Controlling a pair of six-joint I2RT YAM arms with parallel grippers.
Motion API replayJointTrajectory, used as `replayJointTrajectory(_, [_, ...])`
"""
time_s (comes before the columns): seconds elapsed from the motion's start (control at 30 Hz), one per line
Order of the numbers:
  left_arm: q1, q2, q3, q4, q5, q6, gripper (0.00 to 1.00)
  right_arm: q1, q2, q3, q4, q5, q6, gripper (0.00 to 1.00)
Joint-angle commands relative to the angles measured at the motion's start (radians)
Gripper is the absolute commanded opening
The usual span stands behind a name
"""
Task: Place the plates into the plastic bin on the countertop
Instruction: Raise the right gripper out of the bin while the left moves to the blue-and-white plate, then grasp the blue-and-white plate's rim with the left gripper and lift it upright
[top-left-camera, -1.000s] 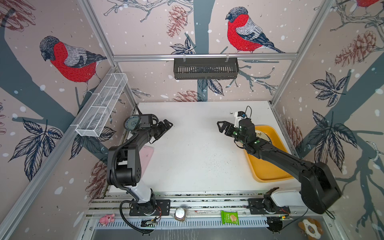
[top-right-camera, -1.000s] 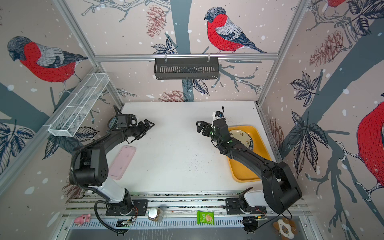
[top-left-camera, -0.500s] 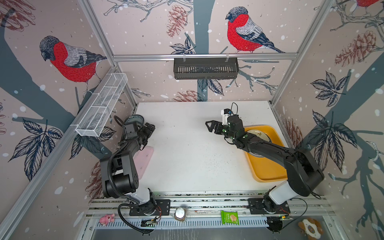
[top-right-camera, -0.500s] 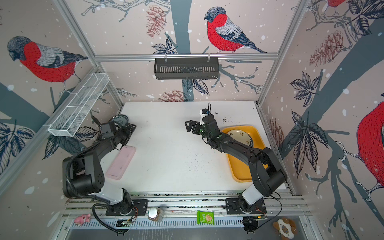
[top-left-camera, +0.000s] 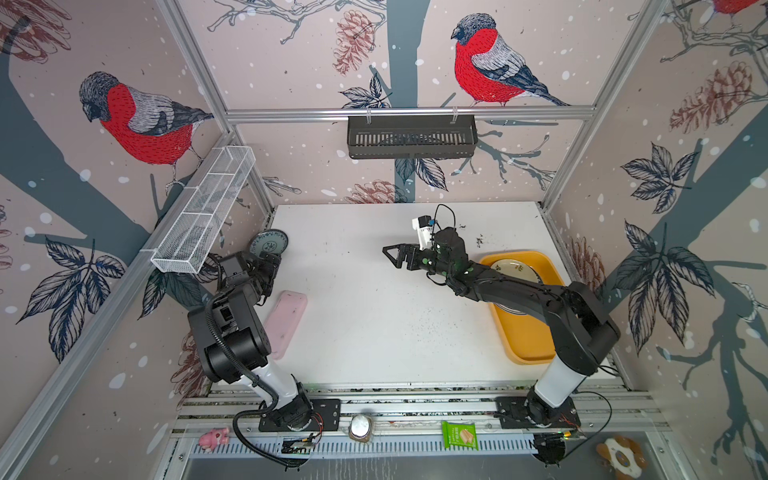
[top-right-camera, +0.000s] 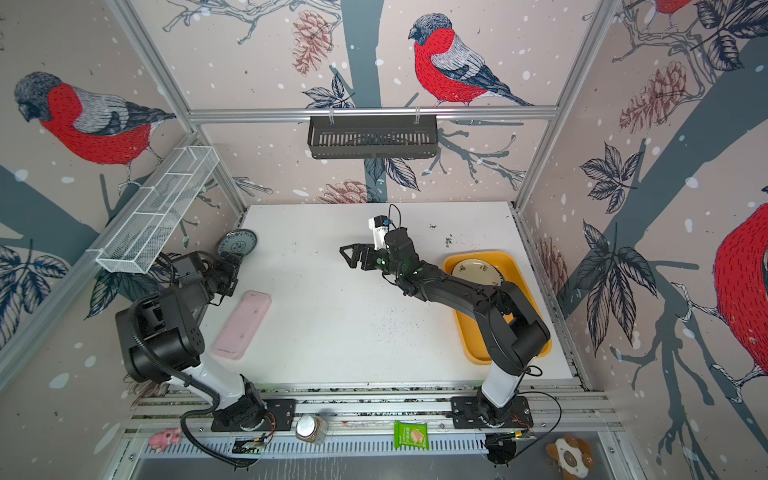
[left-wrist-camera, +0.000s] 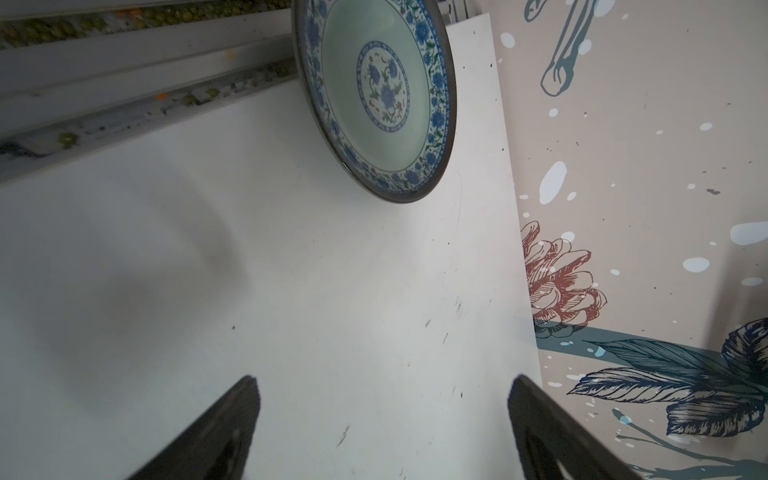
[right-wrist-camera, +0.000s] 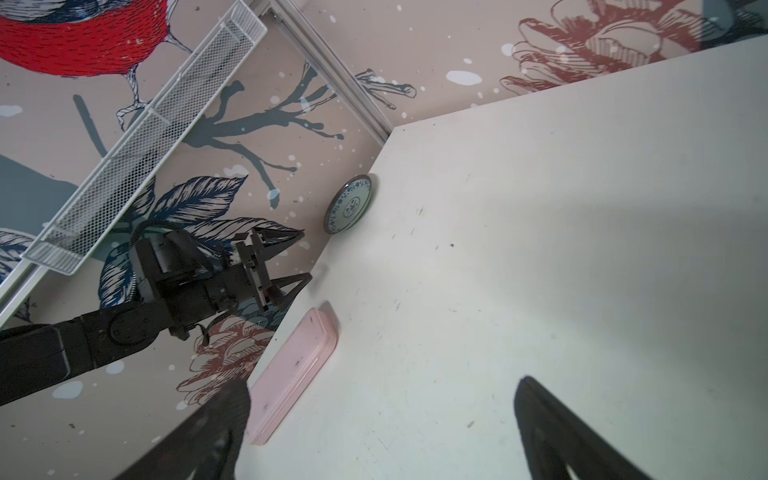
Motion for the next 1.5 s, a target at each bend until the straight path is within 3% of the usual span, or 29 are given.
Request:
replayJointTrajectory(0.0, [0.022, 0.016, 0.004, 0.043, 0.032, -0.032, 0.93, 0.017, 0.026, 0.030, 0.039, -0.057, -0.015, 1.00])
replayJointTrajectory(0.3, [0.034, 0.104, 0.078, 0.052, -0.017, -0.079, 0.93, 0.028, 0.003, 0.048, 0.062, -0.072, -0.018, 1.00])
replayJointTrajectory(0.57, [0.034, 0.225, 0.088, 0.186, 0.001, -0.207, 0.88, 0.033, -0.089, -0.053, 0.065, 0.016, -0.010, 1.00])
replayJointTrajectory(0.83, [0.034, 0.286, 0.117, 0.181, -0.029, -0.226, 0.87, 0.034, -0.130, -0.126, 0.042, 0.051, 0.008, 1.00])
replayJointTrajectory(1.0, [0.032, 0.337, 0.134, 0.209, -0.029, -0.257, 0.79, 0.033, -0.131, -0.144, 0.049, 0.062, 0.024, 1.00])
replayJointTrajectory(1.47, [-0.004, 0.418, 0.192, 0.169, -0.109, -0.326, 0.70, 0.022, -0.132, -0.134, -0.007, 0.129, 0.039, 1.00])
